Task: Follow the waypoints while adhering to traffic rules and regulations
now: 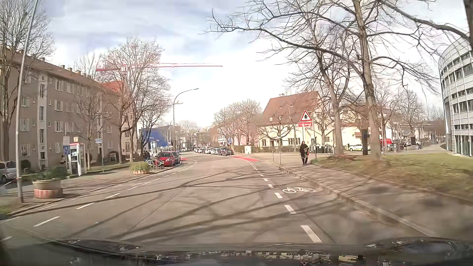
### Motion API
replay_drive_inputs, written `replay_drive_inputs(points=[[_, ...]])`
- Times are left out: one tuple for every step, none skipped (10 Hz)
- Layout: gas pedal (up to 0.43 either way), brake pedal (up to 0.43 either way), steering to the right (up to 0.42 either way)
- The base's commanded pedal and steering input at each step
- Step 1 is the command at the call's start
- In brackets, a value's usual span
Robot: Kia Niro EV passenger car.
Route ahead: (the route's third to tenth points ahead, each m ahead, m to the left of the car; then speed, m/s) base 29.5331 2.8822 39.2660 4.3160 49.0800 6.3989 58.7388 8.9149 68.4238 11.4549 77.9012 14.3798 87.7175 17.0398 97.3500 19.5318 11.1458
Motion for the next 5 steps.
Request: replay_drive_inputs(points=[[0.079,0.000,0.000],[0.079,0.000,0.000],[0.079,0.000,0.000],[0.079,0.000,0.000],[0.079,0.000,0.000]])
